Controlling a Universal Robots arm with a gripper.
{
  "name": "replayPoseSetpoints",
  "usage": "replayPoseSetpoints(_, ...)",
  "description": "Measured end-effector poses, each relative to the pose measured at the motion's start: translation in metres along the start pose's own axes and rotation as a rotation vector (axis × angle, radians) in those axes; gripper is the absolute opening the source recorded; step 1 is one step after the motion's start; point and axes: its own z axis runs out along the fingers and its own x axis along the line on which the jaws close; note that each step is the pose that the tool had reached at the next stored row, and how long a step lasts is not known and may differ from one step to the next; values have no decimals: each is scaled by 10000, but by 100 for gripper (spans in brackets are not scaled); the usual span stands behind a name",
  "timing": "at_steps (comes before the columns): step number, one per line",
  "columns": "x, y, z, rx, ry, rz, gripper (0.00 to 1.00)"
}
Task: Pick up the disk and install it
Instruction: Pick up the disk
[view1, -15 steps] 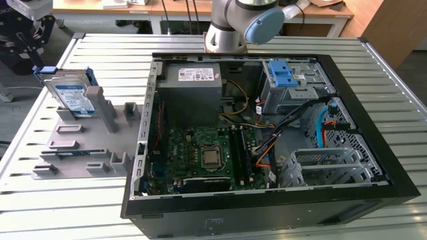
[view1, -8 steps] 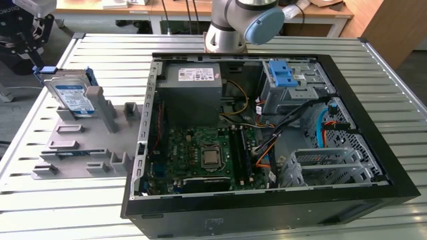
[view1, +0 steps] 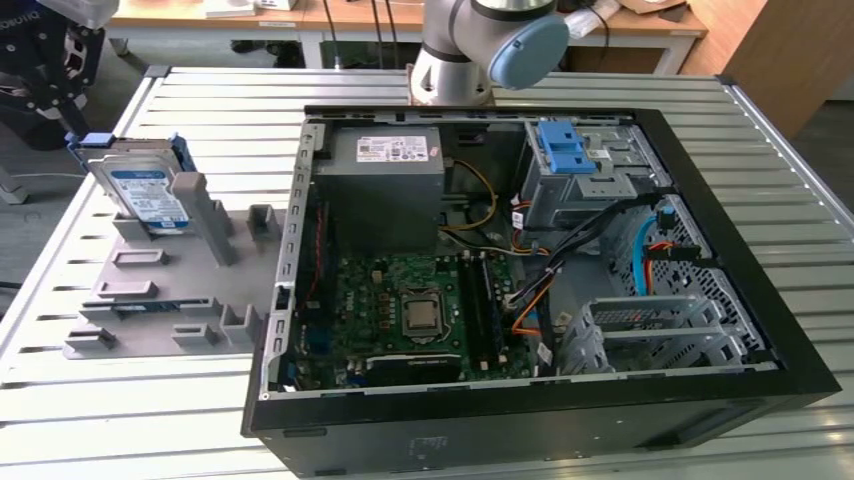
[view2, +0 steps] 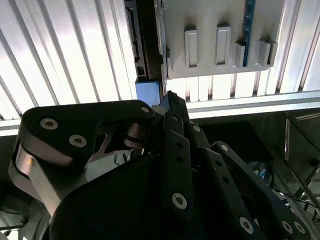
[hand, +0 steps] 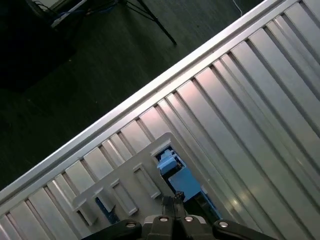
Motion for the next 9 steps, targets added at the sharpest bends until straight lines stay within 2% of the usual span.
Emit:
replayPoseSetpoints(7,0,0,7,19,47,-1254,11)
replayPoseSetpoints(9,-1,1,8,40,37,-1429,11)
